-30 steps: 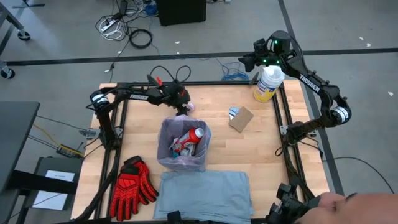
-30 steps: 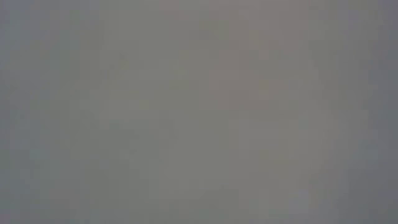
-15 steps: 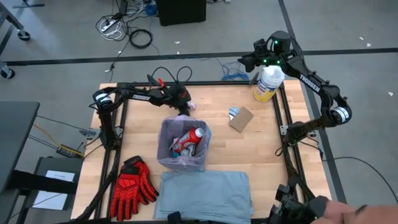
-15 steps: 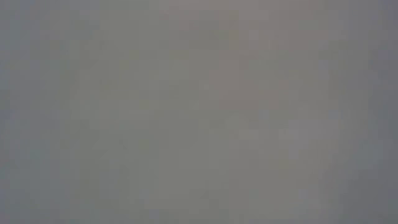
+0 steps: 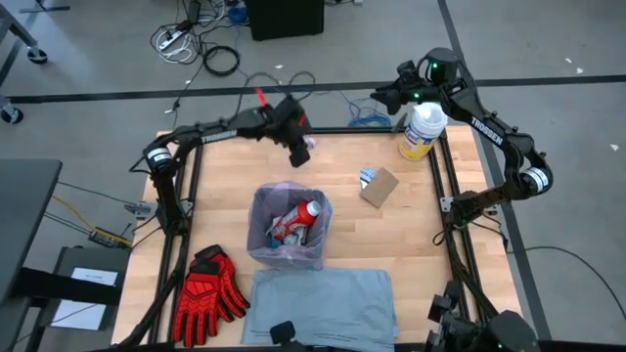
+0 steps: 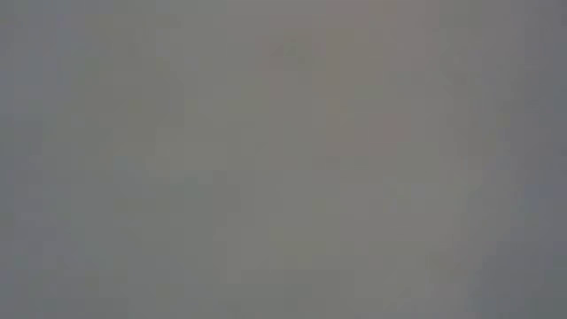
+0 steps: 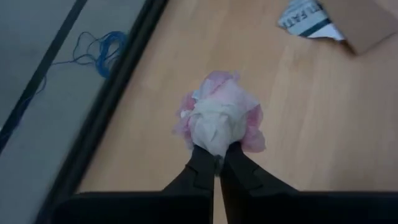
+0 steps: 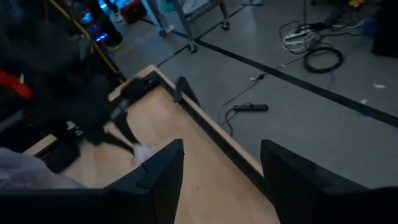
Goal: Place trash/remove bag and relplace
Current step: Put the pink plastic material into the trash bin, then put the brown cardboard into the trash bin
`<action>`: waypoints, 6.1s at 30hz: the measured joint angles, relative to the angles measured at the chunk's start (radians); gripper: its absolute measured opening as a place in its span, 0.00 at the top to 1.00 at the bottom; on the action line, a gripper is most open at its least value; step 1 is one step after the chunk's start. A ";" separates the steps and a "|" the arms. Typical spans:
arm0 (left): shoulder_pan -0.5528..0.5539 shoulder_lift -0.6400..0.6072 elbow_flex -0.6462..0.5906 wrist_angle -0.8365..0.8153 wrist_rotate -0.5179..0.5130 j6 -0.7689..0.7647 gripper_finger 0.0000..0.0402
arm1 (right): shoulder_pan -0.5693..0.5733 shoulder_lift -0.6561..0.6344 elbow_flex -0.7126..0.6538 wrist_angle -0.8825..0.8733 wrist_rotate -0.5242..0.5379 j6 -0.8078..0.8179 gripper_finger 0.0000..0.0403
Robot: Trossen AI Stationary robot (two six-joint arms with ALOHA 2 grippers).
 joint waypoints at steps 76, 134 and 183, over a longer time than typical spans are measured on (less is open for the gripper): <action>-0.498 -0.425 -0.011 -0.358 0.121 -0.505 0.46 | 0.413 -0.003 -0.340 -0.351 0.526 -0.296 0.44; -0.456 -0.424 0.334 -0.403 -0.099 -0.477 0.49 | 0.335 0.307 -0.192 -0.761 0.458 -0.516 0.60; -0.437 -0.424 0.334 -0.443 -0.221 -0.401 0.49 | 0.920 0.038 -0.123 -0.639 0.677 0.169 0.35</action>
